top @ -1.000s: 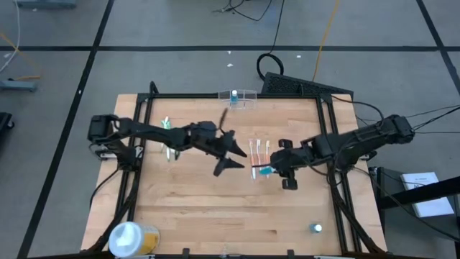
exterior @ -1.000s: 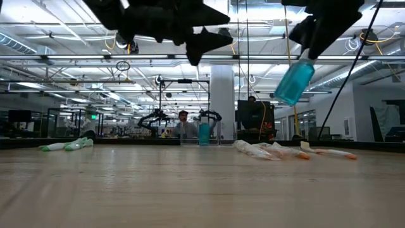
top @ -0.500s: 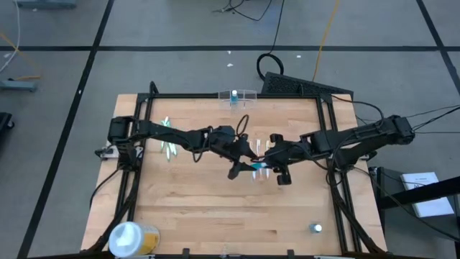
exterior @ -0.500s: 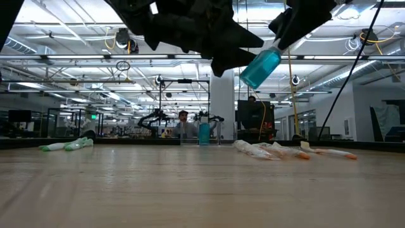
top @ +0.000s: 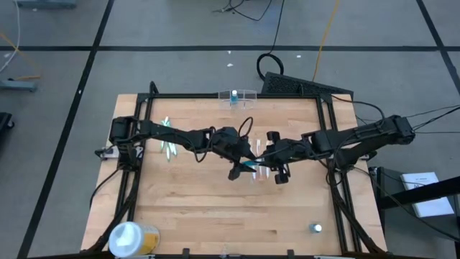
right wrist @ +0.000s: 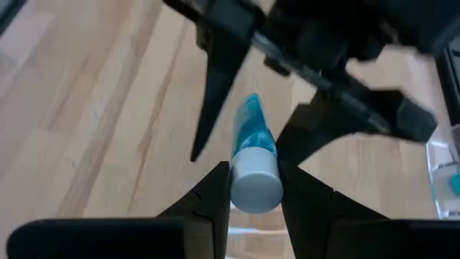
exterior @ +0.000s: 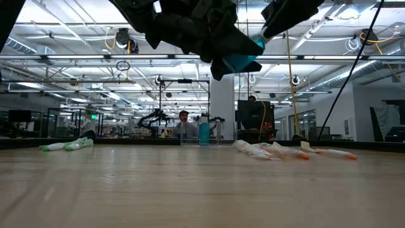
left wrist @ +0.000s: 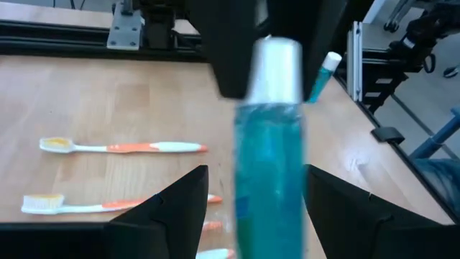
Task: Pick & Place toothbrushing station
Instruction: Put the blue mouthwash into the transparent organizer
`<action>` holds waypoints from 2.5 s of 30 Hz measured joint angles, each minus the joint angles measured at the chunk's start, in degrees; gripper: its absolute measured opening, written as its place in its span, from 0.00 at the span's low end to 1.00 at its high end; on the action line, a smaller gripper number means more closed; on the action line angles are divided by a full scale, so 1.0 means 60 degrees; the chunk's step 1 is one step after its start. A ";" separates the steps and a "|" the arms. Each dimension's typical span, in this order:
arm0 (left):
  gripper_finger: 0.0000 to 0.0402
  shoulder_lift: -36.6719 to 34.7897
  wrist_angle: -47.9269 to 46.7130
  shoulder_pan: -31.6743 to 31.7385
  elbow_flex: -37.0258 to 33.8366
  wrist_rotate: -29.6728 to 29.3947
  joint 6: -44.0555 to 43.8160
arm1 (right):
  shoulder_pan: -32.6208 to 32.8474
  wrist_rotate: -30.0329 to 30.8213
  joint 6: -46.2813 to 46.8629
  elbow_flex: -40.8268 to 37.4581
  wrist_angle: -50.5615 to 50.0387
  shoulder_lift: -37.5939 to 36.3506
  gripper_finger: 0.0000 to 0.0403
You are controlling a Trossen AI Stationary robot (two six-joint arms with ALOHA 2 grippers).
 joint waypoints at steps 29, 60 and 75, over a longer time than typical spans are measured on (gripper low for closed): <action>0.17 -0.0033 0.2522 0.0449 -0.0004 0.0057 -0.0228 | 0.0160 0.3045 0.3364 -0.2098 -0.0885 -0.2065 0.61; 0.17 0.1147 0.7182 0.0630 0.0000 0.0239 -0.0440 | -0.0694 0.0847 -0.0106 -0.7084 1.5606 -0.0164 0.53; 0.17 0.1147 0.7006 0.0448 0.0007 0.0488 -0.0364 | -0.0696 0.0467 0.0083 -0.6727 1.5551 0.0000 0.35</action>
